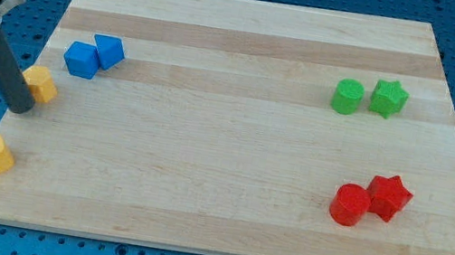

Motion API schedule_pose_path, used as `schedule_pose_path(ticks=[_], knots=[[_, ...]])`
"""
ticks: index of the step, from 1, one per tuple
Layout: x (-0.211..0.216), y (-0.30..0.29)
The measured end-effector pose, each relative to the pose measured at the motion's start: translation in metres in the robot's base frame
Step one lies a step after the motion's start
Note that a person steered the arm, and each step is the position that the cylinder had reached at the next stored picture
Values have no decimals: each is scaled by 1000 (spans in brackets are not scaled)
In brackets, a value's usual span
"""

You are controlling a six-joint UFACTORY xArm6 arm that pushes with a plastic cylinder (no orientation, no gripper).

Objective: Push the heart into the hexagon and blue blocks

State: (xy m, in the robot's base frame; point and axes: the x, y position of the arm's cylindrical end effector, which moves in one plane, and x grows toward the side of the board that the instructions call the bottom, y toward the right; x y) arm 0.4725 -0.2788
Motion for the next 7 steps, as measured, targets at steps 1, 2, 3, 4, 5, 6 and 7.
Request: schedule_pose_path(ticks=[1, 2, 3, 4, 5, 6, 7], knots=[[-42, 11], [-27, 11], [41, 24], [102, 16], [116, 22], [131, 78], [145, 50]])
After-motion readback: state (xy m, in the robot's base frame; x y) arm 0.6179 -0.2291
